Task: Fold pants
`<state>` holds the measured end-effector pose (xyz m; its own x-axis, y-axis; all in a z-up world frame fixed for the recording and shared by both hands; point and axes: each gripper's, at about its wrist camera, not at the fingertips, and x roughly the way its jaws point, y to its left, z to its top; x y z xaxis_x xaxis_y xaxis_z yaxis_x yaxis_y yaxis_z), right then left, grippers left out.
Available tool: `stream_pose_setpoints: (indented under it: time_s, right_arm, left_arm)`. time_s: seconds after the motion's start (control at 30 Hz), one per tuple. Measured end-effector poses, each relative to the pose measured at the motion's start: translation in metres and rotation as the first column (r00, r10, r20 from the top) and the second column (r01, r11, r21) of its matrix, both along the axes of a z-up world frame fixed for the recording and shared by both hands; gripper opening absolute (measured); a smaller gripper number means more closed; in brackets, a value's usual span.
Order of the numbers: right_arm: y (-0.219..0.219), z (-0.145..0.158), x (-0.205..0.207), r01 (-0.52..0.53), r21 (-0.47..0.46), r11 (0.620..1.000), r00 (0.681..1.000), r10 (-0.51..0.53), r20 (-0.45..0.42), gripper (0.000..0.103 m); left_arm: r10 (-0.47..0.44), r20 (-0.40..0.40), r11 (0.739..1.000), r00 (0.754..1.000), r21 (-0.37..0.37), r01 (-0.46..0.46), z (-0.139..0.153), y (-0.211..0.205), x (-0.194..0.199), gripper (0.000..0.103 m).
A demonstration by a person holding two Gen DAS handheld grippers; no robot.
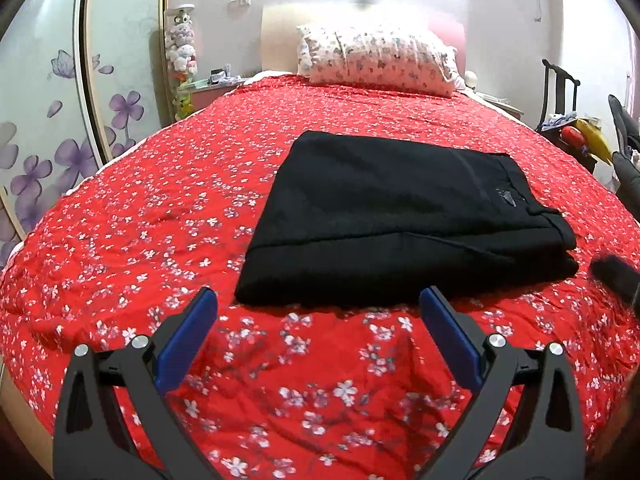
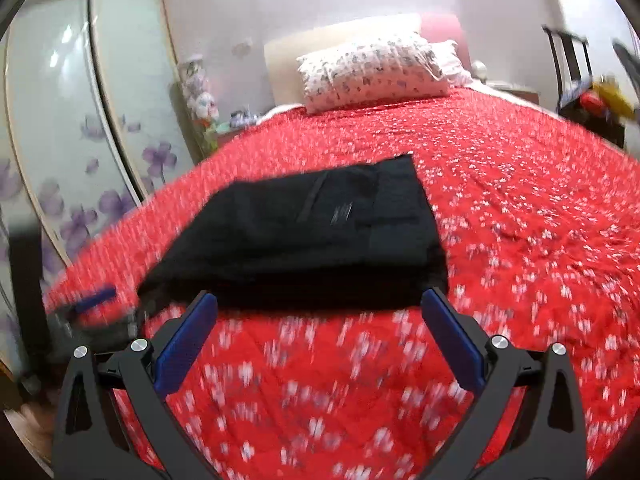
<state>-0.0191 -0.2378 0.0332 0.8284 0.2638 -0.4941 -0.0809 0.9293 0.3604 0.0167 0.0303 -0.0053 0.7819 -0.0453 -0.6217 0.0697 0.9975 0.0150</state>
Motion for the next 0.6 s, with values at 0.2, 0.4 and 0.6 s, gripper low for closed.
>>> stream_pose_setpoints:
  time_s: [0.2,0.4,0.6]
  right_arm:
    - [-0.066,0.006,0.087,0.020,0.221,0.975,0.968,0.037,-0.247,0.102]
    - [-0.082,-0.035,0.153,0.017,0.335,0.942,0.883,0.143,-0.448,0.093]
    - [-0.071,-0.042,0.154,-0.044,0.323,0.945,0.878,0.191,-0.440,0.089]
  left_arm:
    - [0.015,-0.014,0.999,1.000,-0.036,-0.015,0.013,0.018,0.018,0.101]
    - [0.023,-0.039,0.997,0.999,-0.068,-0.025,0.012,0.025,0.024,0.101]
    - [0.010,-0.057,1.000,0.998,-0.028,-0.012,0.003,0.023,0.025,0.101]
